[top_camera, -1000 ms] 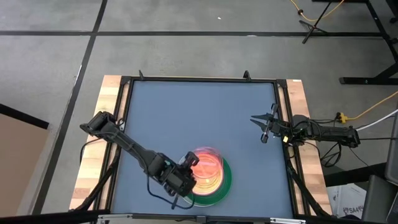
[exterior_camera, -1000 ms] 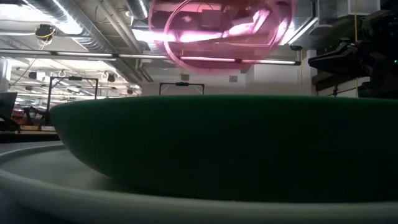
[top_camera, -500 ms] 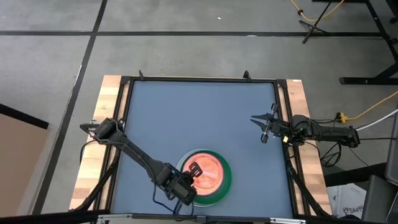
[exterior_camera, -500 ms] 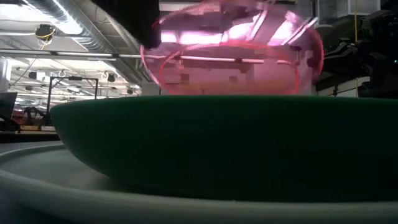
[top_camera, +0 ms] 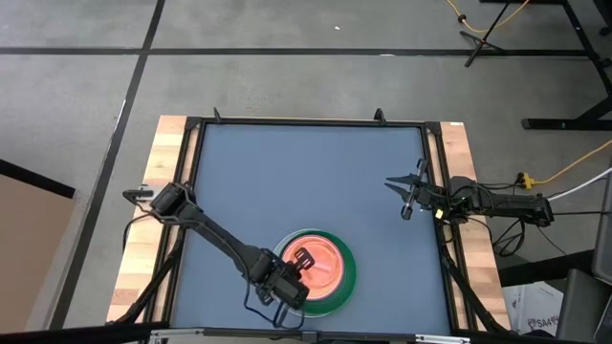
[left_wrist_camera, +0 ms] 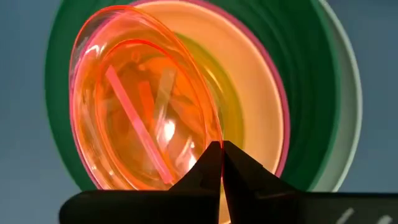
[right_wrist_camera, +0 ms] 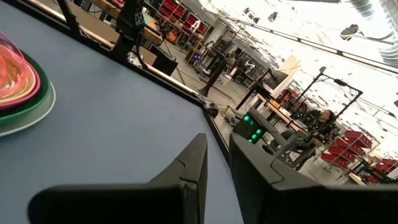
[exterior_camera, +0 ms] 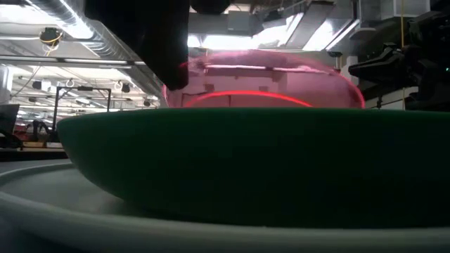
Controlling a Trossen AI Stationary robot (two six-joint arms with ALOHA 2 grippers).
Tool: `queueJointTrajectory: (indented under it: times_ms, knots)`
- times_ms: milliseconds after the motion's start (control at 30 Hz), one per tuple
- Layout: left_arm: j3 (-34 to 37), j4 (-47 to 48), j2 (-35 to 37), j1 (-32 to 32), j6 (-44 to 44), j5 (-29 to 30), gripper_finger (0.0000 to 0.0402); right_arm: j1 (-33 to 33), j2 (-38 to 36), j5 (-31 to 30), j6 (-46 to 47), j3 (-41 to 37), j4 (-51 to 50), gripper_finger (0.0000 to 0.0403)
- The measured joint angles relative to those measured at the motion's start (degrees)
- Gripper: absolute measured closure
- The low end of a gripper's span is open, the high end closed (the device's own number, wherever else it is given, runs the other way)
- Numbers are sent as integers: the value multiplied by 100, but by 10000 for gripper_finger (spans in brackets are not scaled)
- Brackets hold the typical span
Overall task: Stack plastic plates
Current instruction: Stack the pink plate on the green plate
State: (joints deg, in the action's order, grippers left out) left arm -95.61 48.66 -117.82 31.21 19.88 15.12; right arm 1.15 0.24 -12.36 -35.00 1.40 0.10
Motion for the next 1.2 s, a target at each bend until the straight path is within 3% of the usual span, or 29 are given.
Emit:
queueJointTrajectory:
  times_ms: [433, 633, 867, 1200]
  knots:
    - [0, 5, 0, -276, -180, -589, 401, 0, 1, 0, 1, -1, 0, 341]
    - [0, 3, 0, -276, -213, -610, 401, 0, 1, -1, -1, 1, 0, 341]
    - [0, -50, 0, -282, -909, -610, 401, 0, -1, -2, -1, 1, 0, 341]
    - [0, -45, 0, -341, -947, -648, 400, 0, 1, 0, 0, 1, 1, 341]
